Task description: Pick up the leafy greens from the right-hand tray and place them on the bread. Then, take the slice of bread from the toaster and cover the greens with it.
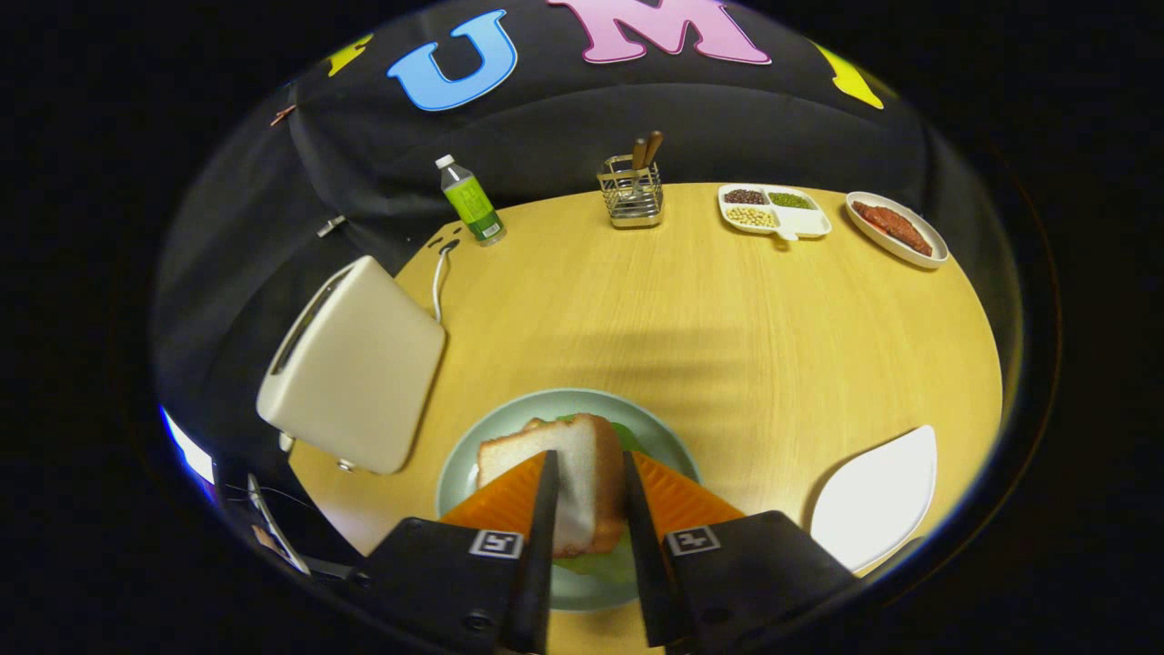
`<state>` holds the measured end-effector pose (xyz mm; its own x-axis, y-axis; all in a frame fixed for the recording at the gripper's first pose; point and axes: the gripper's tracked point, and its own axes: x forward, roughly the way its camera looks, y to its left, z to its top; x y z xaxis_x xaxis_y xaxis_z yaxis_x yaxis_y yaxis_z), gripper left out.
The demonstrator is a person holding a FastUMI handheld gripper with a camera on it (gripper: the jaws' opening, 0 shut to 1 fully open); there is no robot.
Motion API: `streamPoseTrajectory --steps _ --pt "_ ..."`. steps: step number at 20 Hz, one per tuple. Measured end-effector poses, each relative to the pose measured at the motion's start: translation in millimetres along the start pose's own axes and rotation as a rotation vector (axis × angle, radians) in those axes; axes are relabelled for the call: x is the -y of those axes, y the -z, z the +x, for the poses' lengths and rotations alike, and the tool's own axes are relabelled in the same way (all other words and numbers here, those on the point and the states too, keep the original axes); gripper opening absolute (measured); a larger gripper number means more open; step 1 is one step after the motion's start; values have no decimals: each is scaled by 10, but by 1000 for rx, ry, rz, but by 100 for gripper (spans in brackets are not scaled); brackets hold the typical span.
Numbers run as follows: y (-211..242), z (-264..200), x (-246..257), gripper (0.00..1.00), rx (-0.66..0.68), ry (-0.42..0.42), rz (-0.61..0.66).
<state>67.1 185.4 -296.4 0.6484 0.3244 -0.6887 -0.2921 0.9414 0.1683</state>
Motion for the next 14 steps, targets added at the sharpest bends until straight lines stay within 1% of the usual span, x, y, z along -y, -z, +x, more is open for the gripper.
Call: streamPoseTrajectory --steps 1,2,3,5,7,11,14 --pt "59 15 91 58 -8 34 -35" --pt "59 -5 133 60 1 48 -52" --pt "21 -48 147 74 20 53 -61" --pt "-85 -161 212 96 68 72 -80" --pt "-229 -320 268 100 125 88 -97" --pt "-622 -795 364 100 269 125 -113" --pt "-944 -1219 454 100 374 162 -150"
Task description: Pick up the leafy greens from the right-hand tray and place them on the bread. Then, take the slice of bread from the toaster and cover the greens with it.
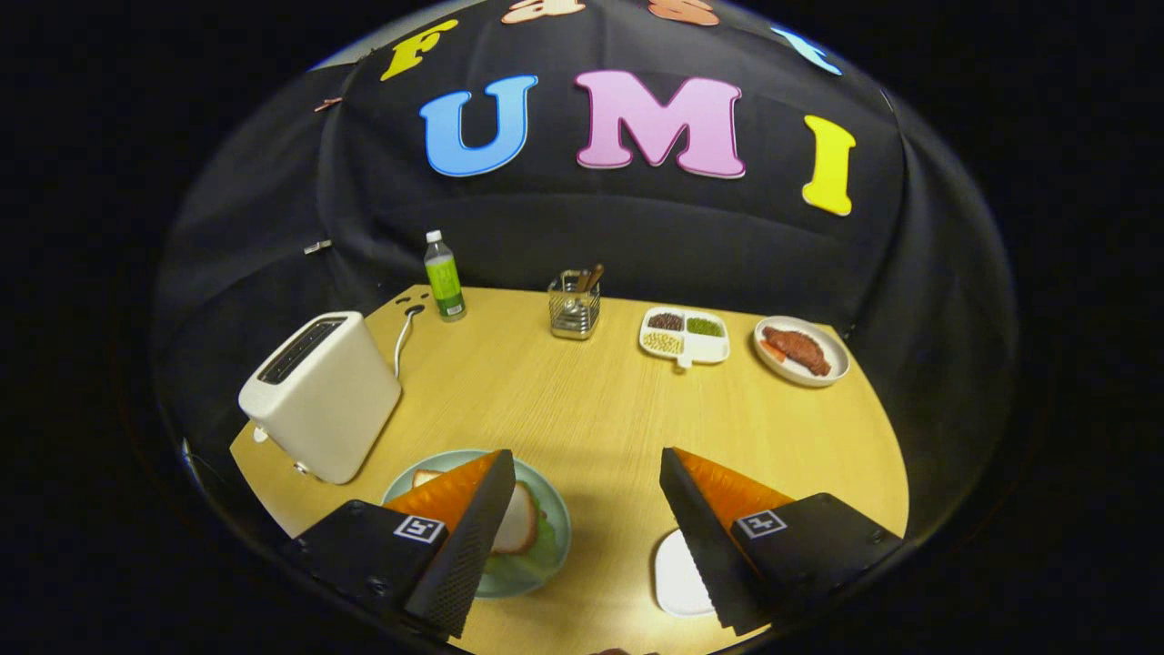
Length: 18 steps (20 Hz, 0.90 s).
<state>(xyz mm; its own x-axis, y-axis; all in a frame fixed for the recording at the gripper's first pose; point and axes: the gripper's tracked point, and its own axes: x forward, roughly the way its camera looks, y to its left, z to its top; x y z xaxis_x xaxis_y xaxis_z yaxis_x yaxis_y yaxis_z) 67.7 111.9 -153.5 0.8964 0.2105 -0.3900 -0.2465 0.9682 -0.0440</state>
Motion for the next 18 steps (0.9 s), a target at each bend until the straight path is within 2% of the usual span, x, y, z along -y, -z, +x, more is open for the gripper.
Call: streamPoseTrajectory --steps 4,7,14,18 --pt "-604 -503 228 99 151 45 -39" --pt "-897 -896 401 97 222 78 8" --pt "-1122 -1550 668 97 320 139 121" --pt "-1254 -1687 773 97 356 156 136"
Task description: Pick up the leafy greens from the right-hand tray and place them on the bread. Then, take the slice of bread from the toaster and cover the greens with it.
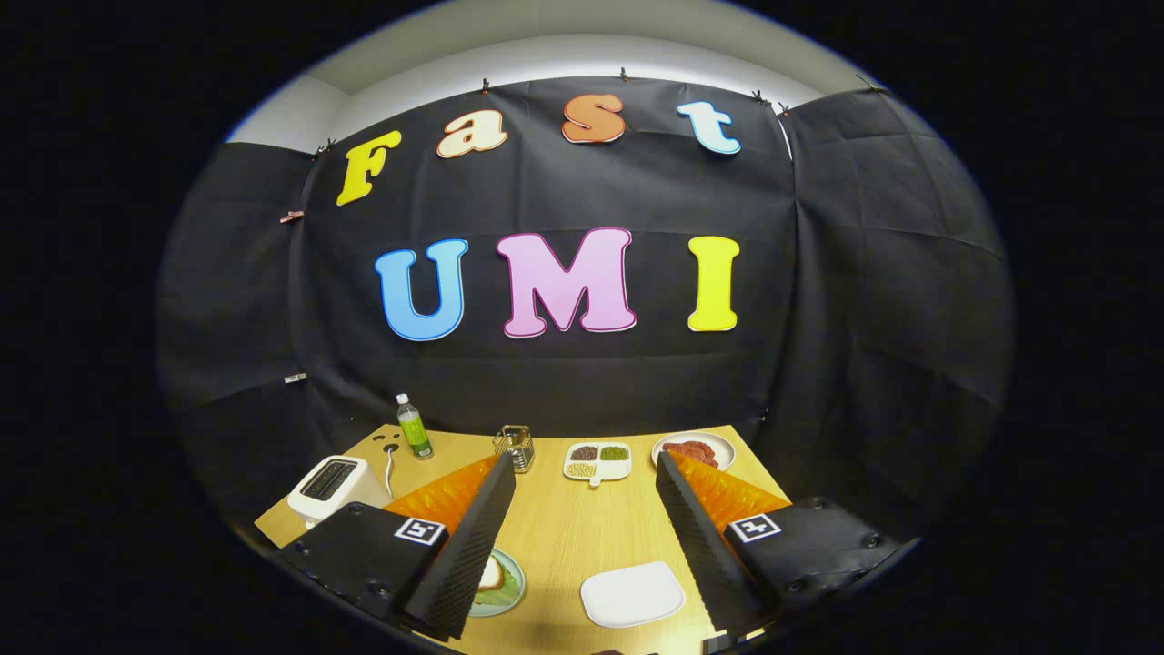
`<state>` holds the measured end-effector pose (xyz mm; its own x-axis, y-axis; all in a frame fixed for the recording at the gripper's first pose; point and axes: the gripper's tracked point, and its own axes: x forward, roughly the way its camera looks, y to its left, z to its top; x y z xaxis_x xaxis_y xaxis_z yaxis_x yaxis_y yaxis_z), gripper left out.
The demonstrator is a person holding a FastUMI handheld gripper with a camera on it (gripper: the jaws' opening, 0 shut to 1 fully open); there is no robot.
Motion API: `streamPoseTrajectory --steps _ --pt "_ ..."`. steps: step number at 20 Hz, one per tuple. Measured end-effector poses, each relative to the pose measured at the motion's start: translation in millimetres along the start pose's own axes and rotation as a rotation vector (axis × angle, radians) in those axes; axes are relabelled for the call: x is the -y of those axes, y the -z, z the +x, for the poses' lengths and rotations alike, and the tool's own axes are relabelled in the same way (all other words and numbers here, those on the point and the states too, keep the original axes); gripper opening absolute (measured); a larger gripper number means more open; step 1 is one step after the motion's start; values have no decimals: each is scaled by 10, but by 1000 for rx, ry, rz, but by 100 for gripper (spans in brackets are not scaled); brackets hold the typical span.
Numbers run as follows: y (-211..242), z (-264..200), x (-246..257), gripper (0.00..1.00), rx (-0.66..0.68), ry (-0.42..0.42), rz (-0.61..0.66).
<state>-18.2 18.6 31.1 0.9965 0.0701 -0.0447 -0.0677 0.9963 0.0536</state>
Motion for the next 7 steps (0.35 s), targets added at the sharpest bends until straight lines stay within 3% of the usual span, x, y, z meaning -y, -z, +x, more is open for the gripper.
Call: streamPoseTrajectory --steps 7 --pt "-120 53 -53 99 19 -19 13"
